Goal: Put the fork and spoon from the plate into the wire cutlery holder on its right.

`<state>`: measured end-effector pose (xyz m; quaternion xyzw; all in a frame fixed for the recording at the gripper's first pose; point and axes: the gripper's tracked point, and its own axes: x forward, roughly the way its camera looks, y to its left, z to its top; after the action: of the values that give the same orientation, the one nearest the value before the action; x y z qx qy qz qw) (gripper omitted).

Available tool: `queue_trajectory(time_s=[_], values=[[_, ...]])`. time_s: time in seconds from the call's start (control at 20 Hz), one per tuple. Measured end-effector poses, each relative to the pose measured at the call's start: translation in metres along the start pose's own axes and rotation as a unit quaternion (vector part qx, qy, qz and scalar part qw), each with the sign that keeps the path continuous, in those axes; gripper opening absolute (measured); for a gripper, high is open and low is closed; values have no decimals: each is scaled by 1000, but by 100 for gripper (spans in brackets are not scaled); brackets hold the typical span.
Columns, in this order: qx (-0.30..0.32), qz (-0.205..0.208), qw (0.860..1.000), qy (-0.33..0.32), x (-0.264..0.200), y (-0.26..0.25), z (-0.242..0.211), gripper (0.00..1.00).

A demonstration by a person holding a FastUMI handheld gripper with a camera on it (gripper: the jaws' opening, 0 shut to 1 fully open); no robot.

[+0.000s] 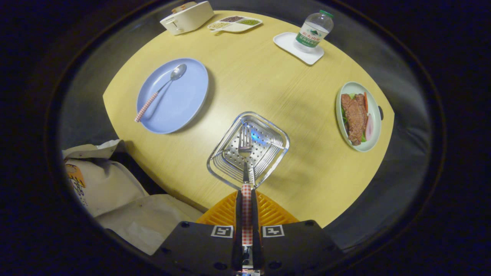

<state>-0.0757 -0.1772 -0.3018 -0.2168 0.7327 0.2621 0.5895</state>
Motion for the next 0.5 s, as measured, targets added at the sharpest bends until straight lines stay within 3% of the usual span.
queue_trajectory(time_s=[0.25, 0.5], values=[[25, -1, 999, -22, -3, 2, 9, 19], [45, -8, 990, -133, -19, 22, 43, 74]])
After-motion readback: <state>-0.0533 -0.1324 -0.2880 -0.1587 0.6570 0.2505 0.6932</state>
